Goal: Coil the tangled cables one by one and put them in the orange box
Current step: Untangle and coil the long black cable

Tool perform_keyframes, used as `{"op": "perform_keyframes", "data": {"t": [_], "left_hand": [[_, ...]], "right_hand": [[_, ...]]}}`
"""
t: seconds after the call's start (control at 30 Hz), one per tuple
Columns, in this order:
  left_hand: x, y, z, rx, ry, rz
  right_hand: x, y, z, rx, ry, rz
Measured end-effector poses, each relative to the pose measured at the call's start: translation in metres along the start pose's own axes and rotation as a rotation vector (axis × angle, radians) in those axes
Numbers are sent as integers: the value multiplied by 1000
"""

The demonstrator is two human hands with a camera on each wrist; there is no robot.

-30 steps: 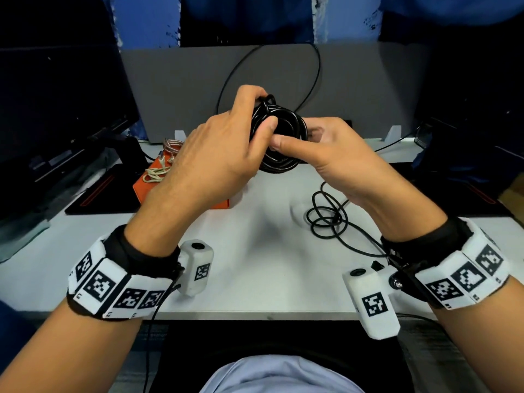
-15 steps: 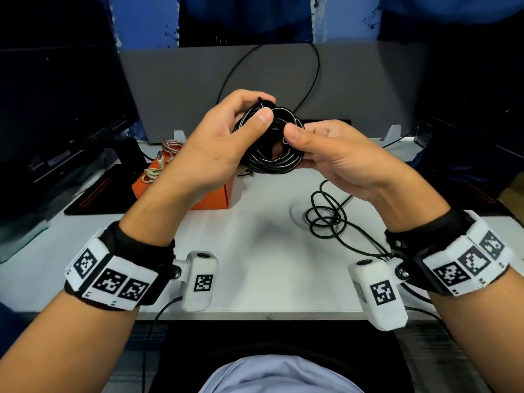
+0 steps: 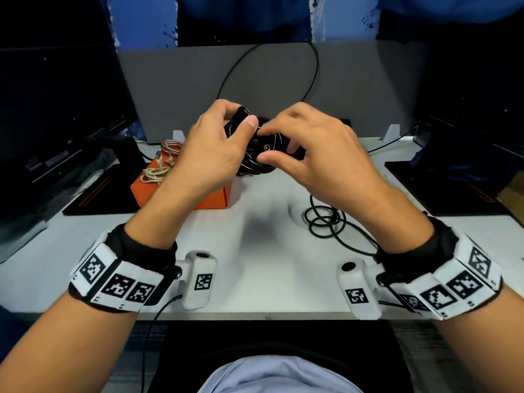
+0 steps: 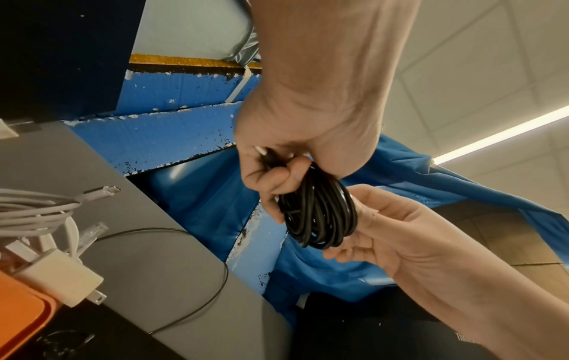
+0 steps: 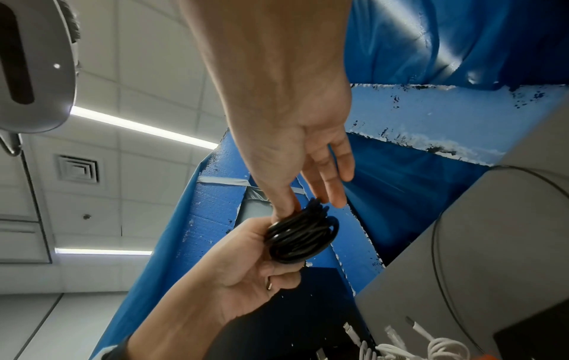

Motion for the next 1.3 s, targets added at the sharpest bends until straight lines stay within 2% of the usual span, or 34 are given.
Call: {"op": "perform_keyframes", "data": {"t": [0.1, 0.17, 0.27, 0.33, 0.4, 0.57, 0.7, 0.8, 0.9, 1.07, 1.17, 1.3], "left_hand": [[-1, 0, 3, 38, 11, 1], [-1, 0, 2, 141, -24, 34], [2, -2, 0, 225, -198, 32], [2, -3, 1, 188, -254, 15], [3, -3, 2, 100, -265, 37], [17, -9, -10, -148, -278, 190], [21, -11, -15, -226, -285, 280], [21, -8, -18, -254, -288, 316], [18, -8, -16, -184, -281, 412], [13, -3, -9, 155, -276, 558], [12, -5, -8, 162, -284, 510], [17, -9, -16, 14, -272, 310]], "right_hand": [[1, -4, 2, 99, 83, -97], [0, -2, 2, 74, 90, -199], [-3, 2, -4, -214, -40, -312], [-4, 0, -10, -415, -150, -359], [-3, -5, -13, -473, -230, -352], [-5, -8, -12, -423, -314, -287], [-10, -7, -26, -505, -467, -263], [-14, -5, -28, -625, -497, -285], [-15, 2, -29, -560, -481, -301], [-16, 14, -31, -432, -426, -271], [-18, 14, -34, -519, -432, -296], [-15, 14, -32, -381, -378, -398]]}}
Point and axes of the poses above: each hand's wrist, its own x-axis away from the middle knuckle, its own y-axis out of the back of the hand, z = x × y, the point moved 2 cm from there along -x, towards the middle knuckle, and after that the axes turned 1 degree about z, right-handed, at the moved point
